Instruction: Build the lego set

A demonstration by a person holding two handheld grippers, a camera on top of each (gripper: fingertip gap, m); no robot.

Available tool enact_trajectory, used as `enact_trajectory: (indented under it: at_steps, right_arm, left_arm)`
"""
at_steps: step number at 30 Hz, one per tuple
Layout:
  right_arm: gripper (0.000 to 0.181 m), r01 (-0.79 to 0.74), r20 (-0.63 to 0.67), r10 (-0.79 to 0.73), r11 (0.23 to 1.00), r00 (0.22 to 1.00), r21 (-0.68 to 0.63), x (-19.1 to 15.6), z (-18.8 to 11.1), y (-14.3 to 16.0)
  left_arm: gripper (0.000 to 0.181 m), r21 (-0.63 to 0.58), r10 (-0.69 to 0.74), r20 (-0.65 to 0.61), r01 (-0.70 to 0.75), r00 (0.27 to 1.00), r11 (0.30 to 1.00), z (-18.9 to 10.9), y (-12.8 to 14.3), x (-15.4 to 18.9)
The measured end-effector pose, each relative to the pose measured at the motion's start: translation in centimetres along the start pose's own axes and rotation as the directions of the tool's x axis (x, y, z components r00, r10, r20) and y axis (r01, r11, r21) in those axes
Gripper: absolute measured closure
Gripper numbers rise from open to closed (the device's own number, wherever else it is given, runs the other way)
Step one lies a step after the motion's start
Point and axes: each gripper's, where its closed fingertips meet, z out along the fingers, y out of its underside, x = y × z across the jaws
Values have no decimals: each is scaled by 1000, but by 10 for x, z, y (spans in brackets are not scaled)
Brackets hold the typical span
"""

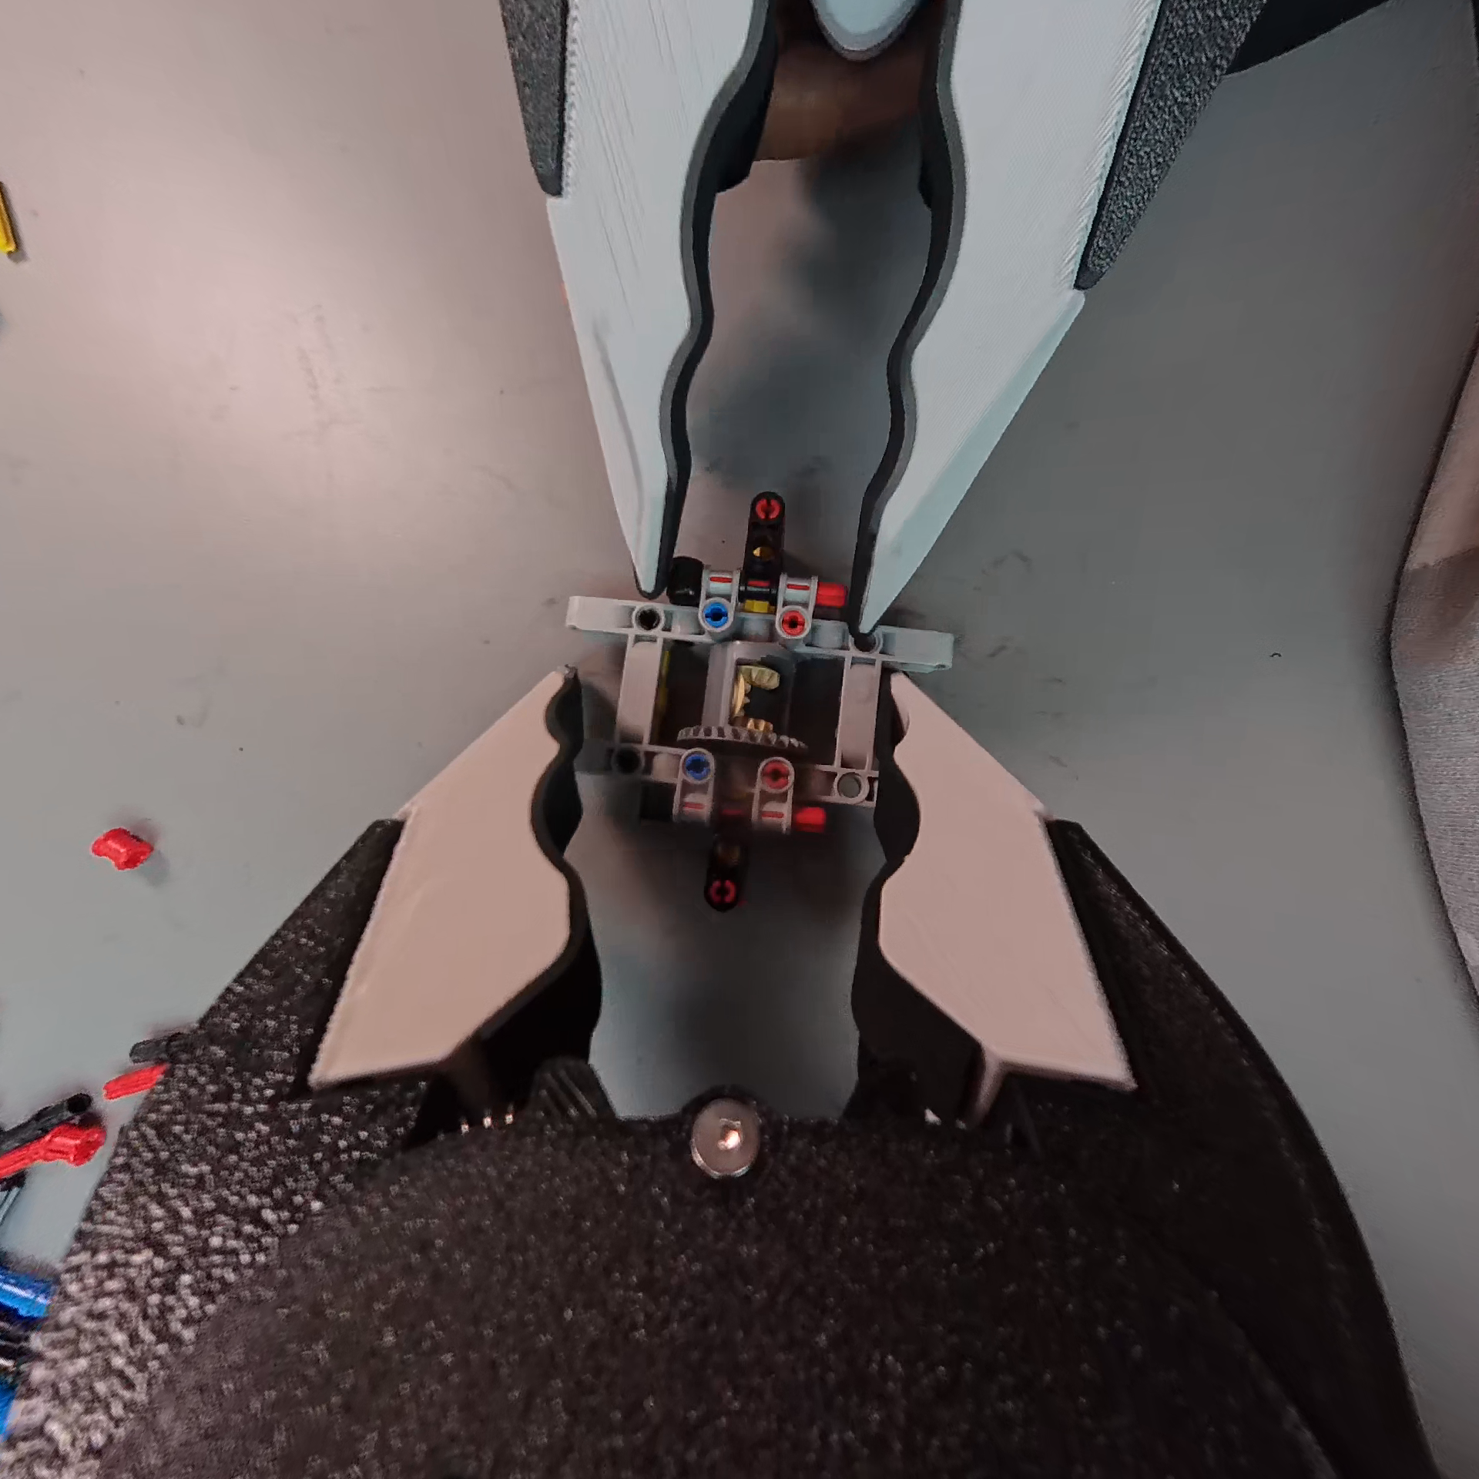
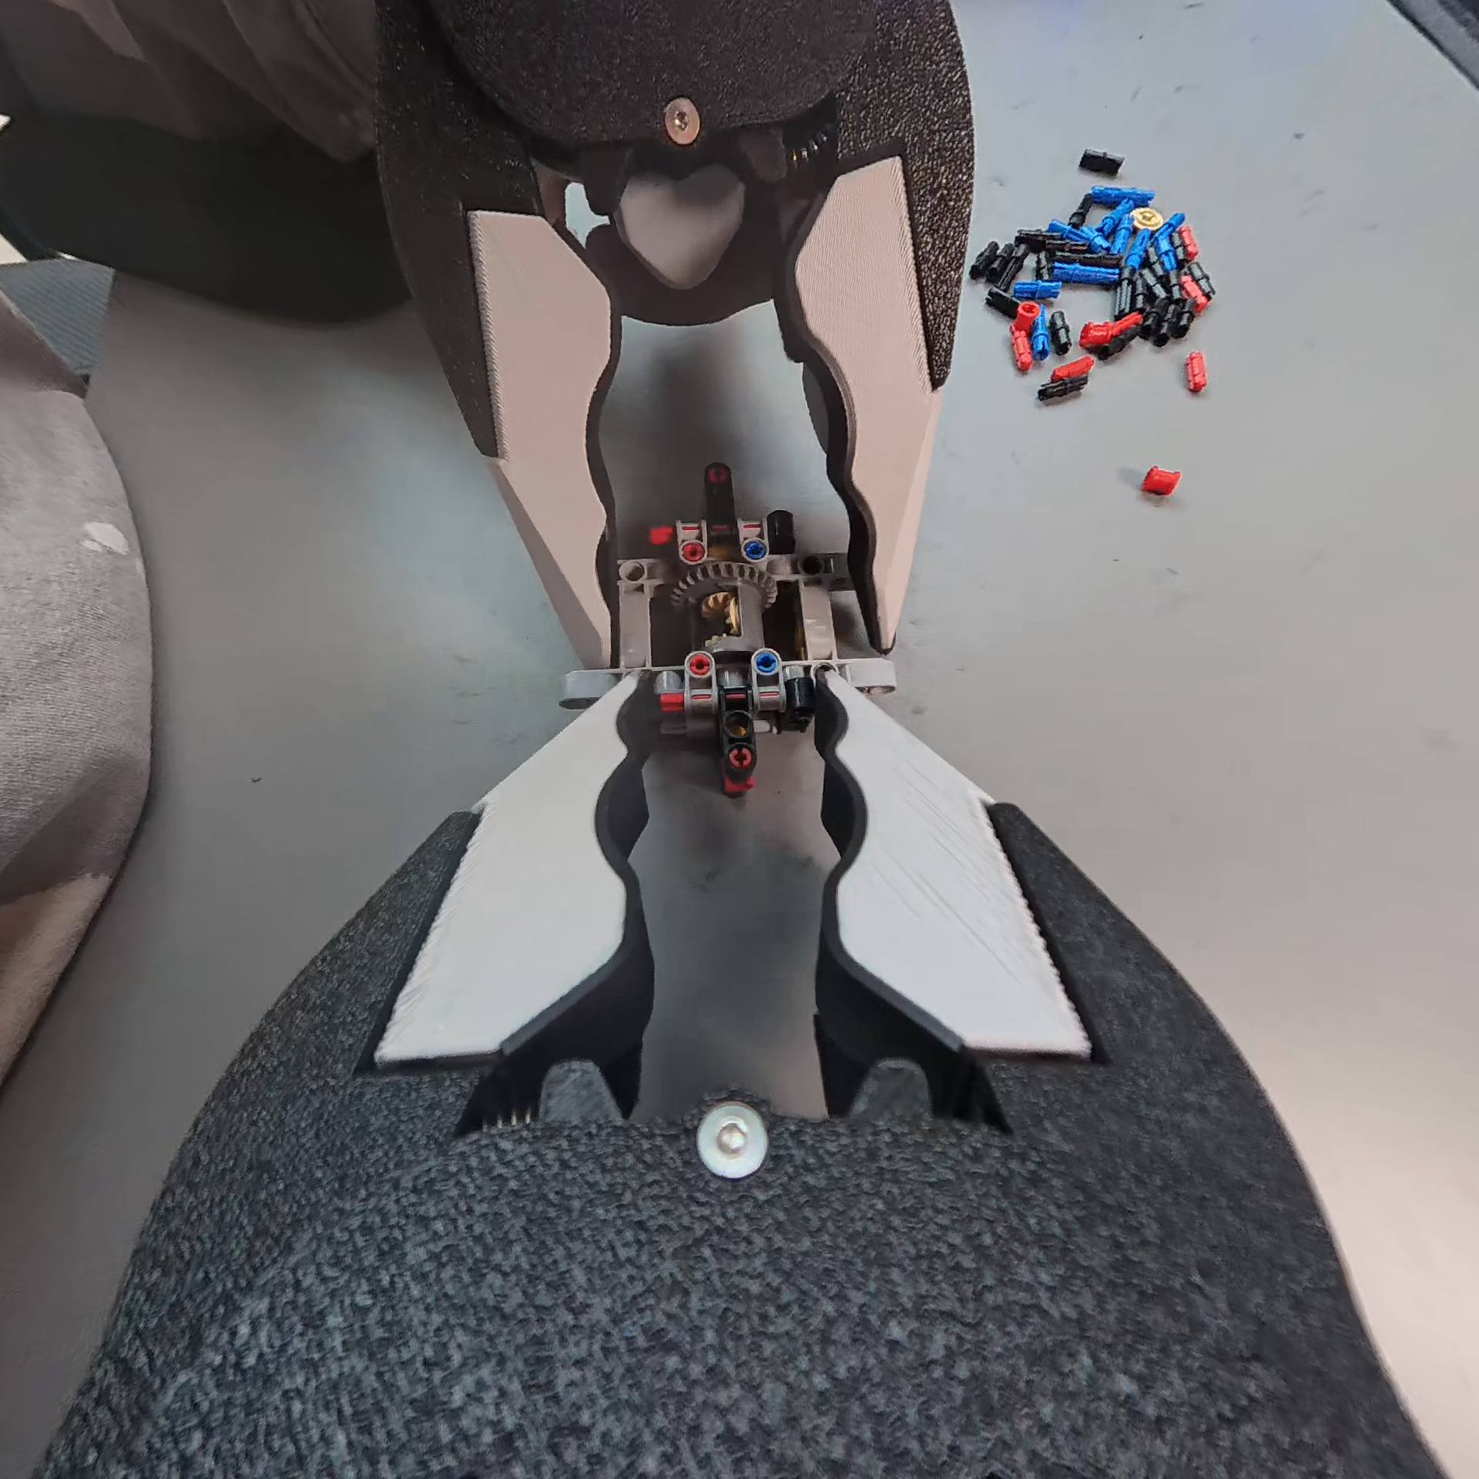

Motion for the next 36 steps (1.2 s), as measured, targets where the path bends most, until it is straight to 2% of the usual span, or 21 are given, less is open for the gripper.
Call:
enact_trajectory:
  at_steps: [11,17,21,25,27,29,31,33,36]
  right_arm:
    - [142,6,32,-6,1000,999,-10,0,-1,2]
    - [142,20,39,-19,1000,999,-17,1,0,3]
    - [143,95,10,-95,995,995,-8,-1,-1,2]
    - [144,290,-118,-283,955,952,54,-1,-6,-10]
    - [153,358,-171,-337,927,926,115,-2,-12,-23]
    - [156,306,-185,-271,930,945,202,0,-20,-37]
    - [139,204,-148,-165,929,975,308,4,-35,-50]
    - [139,115,-102,-78,895,992,432,7,-55,-65]
    - [139,23,-40,-3,858,999,513,9,-71,-72]
  left_arm:
    - [110,-49,-16,-11,15,1000,999,0,1,2]
    - [115,-24,-4,-23,3,1000,1000,1,0,4]
    - [117,53,39,-3,-38,999,998,0,-2,5]
    - [116,126,138,100,-150,985,981,-3,-6,0]
    - [116,182,152,139,-176,979,967,-8,-12,-4]
    - [116,271,156,151,-192,976,943,-18,-22,-6]
    - [116,361,133,136,-174,982,916,-28,-31,-7]
    - [117,477,138,138,-188,981,858,-45,-46,-3]
    - [116,589,157,162,-223,974,777,-65,-64,2]
